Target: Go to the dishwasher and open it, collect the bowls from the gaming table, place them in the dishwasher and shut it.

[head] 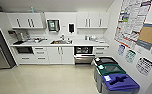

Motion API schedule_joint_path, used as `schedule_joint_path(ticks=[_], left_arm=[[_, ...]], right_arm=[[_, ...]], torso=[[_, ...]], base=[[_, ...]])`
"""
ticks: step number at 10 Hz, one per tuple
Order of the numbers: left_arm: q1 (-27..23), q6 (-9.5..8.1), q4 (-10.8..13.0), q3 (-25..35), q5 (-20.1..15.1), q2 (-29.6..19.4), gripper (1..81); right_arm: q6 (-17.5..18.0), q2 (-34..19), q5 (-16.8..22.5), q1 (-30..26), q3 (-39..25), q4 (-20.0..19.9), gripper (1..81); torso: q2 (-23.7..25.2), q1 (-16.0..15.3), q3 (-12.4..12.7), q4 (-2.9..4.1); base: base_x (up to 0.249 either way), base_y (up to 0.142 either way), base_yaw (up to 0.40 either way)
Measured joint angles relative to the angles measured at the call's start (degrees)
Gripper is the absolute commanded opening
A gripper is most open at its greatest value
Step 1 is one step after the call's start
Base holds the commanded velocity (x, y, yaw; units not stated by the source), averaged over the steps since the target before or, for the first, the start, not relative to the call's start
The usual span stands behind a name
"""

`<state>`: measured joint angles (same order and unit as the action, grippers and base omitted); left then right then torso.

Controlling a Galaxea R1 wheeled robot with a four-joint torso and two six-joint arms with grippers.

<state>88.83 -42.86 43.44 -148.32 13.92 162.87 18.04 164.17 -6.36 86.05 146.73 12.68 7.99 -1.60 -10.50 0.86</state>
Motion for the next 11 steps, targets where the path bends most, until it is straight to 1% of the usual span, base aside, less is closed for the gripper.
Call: schedule_joint_path(ticks=[11], left_arm=[[-0.05,0.0,-0.02,-0.07,0.05,0.0,1.0]], right_arm=[[0.0,-0.02,-0.02,-0.04,0.02,0.0,1.0]], torso=[[0.0,-0.02,0.0,0.0]], base=[[0.143,0.0,0.0]])
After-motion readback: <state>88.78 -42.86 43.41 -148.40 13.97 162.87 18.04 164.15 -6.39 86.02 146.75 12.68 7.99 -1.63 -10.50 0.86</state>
